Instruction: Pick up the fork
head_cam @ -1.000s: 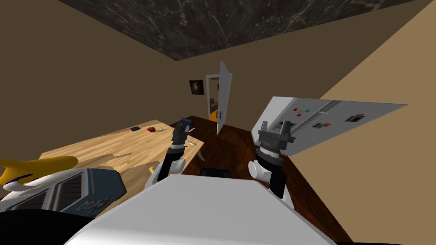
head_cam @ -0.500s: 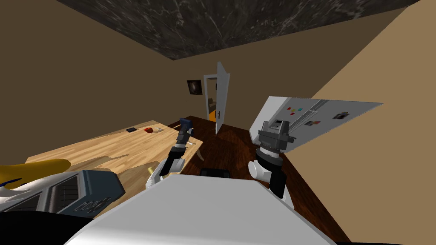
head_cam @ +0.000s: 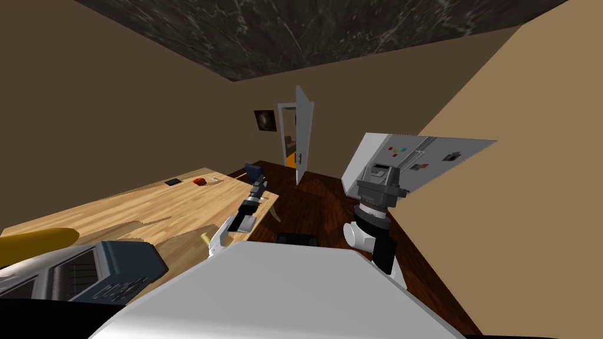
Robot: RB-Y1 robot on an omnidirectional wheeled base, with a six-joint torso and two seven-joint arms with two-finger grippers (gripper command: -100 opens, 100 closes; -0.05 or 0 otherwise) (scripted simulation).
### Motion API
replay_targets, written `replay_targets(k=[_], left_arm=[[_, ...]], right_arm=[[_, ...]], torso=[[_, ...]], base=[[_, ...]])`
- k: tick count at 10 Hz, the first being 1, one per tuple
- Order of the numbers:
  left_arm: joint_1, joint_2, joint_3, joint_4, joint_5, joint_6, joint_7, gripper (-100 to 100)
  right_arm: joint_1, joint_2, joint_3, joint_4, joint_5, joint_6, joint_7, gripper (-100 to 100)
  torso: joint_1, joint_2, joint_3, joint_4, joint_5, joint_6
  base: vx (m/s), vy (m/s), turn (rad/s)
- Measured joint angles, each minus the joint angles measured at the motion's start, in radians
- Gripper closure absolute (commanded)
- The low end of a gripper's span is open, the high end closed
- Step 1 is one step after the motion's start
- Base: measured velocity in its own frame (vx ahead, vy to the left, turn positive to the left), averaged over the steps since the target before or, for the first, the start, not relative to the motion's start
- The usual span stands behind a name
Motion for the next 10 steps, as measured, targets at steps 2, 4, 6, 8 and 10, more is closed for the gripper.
replay_targets(k=[2,4,6,8,10], left_arm=[[-0.020,0.023,0.001,0.050,0.007,0.046,-0.009,-100],[-0.037,0.052,0.007,0.098,0.020,0.081,-0.012,-100],[-0.054,0.070,0.007,0.130,0.028,0.130,-0.024,-100],[-0.088,0.095,0.010,0.170,0.042,0.189,-0.034,-100],[-0.104,0.119,0.012,0.204,0.057,0.245,-0.045,-100]], right_arm=[[0.000,0.000,0.000,0.000,0.000,0.000,0.000,0],[0.000,0.000,0.000,0.000,0.000,0.000,0.000,0],[0.000,0.000,0.000,0.000,0.000,0.000,0.000,0],[0.000,0.000,0.000,0.000,0.000,0.000,0.000,0],[0.000,0.000,0.000,0.000,0.000,0.000,0.000,0]], torso=[[0.000,-0.001,0.000,0.000,0.000,0.000],[0.001,-0.001,-0.001,0.000,0.000,0.000],[0.001,-0.001,-0.001,0.000,0.000,0.000],[0.001,-0.001,-0.001,0.000,0.000,0.000],[0.001,-0.001,-0.001,0.000,0.000,-0.001]], base=[[-0.023,-0.006,-0.052],[-0.018,-0.005,-0.052],[-0.016,-0.002,-0.063],[-0.014,-0.003,-0.054],[-0.010,-0.002,-0.053]])
